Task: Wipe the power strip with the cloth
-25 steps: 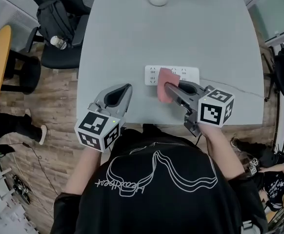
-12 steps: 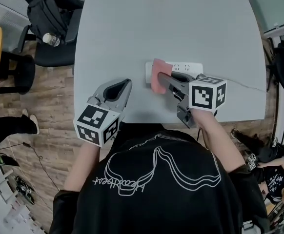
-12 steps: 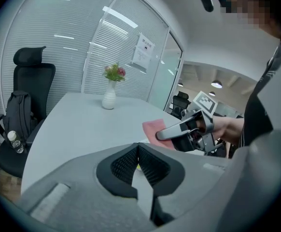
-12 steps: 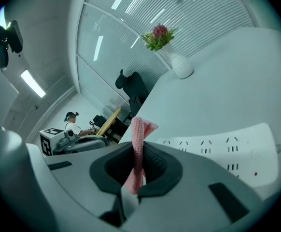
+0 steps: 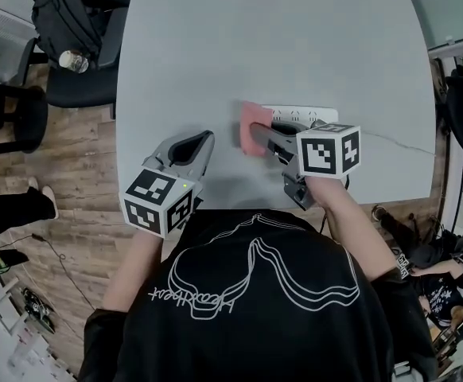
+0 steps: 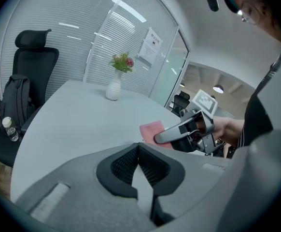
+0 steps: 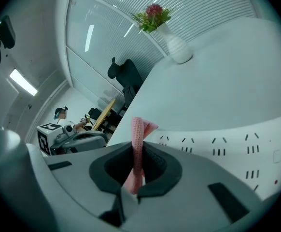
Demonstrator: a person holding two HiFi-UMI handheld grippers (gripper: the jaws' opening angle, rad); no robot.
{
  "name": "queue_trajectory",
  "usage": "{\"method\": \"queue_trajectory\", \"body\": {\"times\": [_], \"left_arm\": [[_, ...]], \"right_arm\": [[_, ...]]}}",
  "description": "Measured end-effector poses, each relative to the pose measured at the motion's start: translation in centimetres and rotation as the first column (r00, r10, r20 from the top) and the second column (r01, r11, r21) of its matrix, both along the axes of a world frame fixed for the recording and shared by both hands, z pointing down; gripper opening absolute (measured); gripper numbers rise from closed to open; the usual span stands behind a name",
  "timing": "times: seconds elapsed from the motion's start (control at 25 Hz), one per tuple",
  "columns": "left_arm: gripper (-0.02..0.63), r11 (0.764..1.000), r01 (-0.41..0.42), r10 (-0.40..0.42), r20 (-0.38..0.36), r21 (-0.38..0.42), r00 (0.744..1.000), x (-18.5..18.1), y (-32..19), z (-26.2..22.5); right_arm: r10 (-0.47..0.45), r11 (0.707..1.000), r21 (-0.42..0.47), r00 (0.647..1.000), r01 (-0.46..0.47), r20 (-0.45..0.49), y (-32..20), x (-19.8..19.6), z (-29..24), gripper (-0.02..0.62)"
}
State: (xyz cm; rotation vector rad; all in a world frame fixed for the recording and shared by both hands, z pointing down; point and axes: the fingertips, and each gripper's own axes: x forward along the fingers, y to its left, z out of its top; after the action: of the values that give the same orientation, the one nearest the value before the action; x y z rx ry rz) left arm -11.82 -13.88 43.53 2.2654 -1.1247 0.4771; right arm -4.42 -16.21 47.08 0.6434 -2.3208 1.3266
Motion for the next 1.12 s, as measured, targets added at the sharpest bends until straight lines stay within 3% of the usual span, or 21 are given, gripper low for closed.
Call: {"method": "queue_trajectory", "body": {"times": [0.64,1.12], "left_arm": [[0.012,0.998,0.026,-0.028,-0.045,-0.057,0.999,-0.7,-1.5,1.5],[0.012,0.999,-0.002,0.001,-0.030,-0.049,1.000,-0.1,-1.4,0.8]], "right_arm": [[0.041,0.987,-0.154,0.999,-0.044,-0.023,-1.3,0.1,2.5,0.029],[0.038,0.986,-0.158,0.994,-0.054,-0.103,-1.5,1.6,2.7,0.029]]}}
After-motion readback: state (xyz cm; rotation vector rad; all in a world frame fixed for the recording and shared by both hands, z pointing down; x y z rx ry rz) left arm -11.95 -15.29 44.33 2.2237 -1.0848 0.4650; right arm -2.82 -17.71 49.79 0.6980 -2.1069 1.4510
